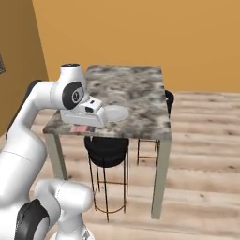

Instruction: Take the steak from the fridge and place it on the digital scale on the counter by the fridge. Wait a few seconds for a reading, then move it to the plate on the dining counter.

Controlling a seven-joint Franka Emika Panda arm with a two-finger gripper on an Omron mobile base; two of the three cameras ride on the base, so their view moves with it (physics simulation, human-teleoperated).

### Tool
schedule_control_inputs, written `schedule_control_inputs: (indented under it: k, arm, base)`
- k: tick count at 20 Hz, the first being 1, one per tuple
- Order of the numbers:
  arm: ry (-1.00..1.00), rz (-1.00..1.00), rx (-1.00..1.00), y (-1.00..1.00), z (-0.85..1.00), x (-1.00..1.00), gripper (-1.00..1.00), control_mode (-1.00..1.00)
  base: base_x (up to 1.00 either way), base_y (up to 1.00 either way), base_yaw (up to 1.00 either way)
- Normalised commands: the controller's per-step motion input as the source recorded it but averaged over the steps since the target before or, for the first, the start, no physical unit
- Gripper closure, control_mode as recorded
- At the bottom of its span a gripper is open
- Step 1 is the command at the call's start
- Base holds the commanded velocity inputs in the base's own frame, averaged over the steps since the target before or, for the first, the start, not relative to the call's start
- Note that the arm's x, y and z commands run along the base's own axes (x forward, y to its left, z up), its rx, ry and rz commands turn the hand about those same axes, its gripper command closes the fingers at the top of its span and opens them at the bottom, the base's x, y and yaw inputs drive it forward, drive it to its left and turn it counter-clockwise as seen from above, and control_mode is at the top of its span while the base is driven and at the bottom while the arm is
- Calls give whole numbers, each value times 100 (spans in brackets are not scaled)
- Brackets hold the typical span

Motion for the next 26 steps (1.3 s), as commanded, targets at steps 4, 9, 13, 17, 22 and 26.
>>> schedule_control_inputs:
  k: [4,9,13,17,22,26]
  arm:
    - [0,0,0,0,0,0,100,100]
    - [0,0,0,0,0,0,100,100]
    - [8,0,0,11,-1,50,100,-100]
    - [9,0,0,9,-19,100,100,-100]
    - [1,0,0,5,-63,100,100,-100]
    - [0,0,0,7,-78,100,100,-100]
  base:
    - [100,23,-2]
    - [100,21,0]
    - [50,12,0]
    - [0,0,0]
    - [0,0,0]
    - [0,0,0]
